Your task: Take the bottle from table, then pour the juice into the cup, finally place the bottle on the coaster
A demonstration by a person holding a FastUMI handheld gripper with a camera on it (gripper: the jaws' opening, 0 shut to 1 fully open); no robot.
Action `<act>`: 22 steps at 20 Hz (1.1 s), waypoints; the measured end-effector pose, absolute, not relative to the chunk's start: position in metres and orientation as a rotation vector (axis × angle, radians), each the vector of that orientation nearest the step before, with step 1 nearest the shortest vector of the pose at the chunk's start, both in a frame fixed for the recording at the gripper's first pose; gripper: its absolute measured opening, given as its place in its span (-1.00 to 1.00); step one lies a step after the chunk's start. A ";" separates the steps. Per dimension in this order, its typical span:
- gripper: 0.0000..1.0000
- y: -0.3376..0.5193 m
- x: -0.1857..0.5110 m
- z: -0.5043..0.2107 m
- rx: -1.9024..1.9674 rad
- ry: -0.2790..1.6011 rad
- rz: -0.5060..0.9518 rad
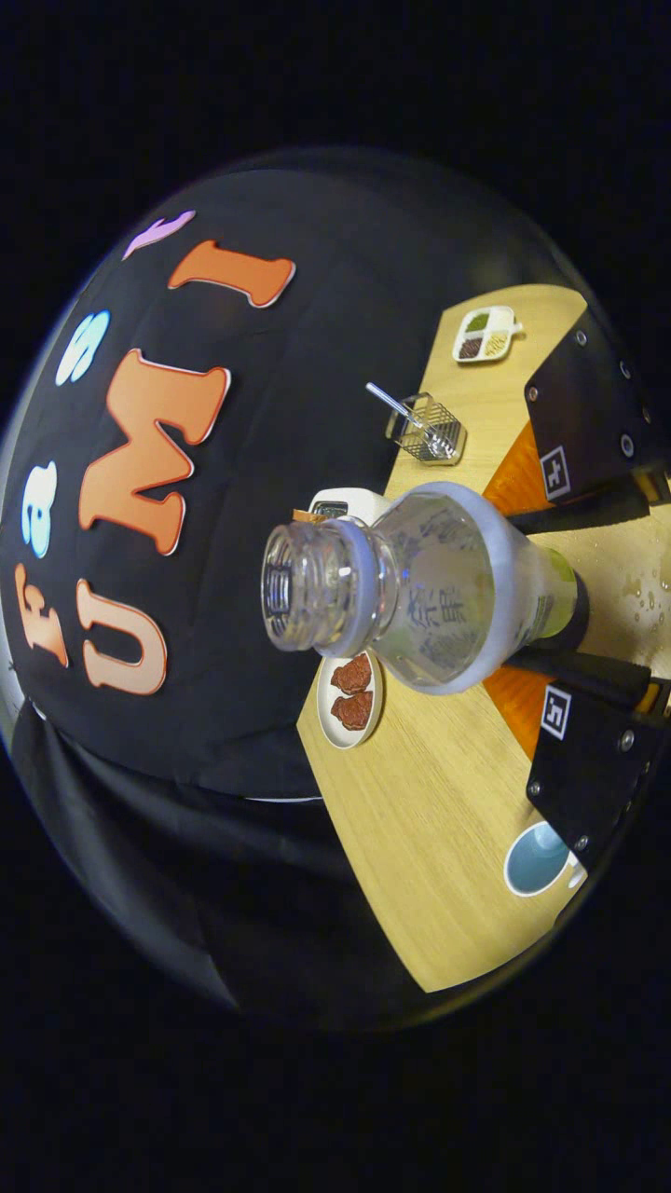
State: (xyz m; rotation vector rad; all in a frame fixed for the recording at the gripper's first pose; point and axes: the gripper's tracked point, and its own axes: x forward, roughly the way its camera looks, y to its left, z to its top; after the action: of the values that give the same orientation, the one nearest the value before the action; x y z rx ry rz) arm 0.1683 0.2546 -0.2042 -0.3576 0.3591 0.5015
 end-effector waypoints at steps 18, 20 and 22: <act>0.27 0.243 0.184 -0.275 -0.231 0.471 0.497; 0.33 0.243 0.182 -0.279 -0.230 0.493 0.493; 0.35 0.240 0.179 -0.282 -0.239 0.511 0.484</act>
State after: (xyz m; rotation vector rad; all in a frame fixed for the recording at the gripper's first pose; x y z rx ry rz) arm 0.1787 0.2402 -0.2817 -0.2390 0.5109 0.4835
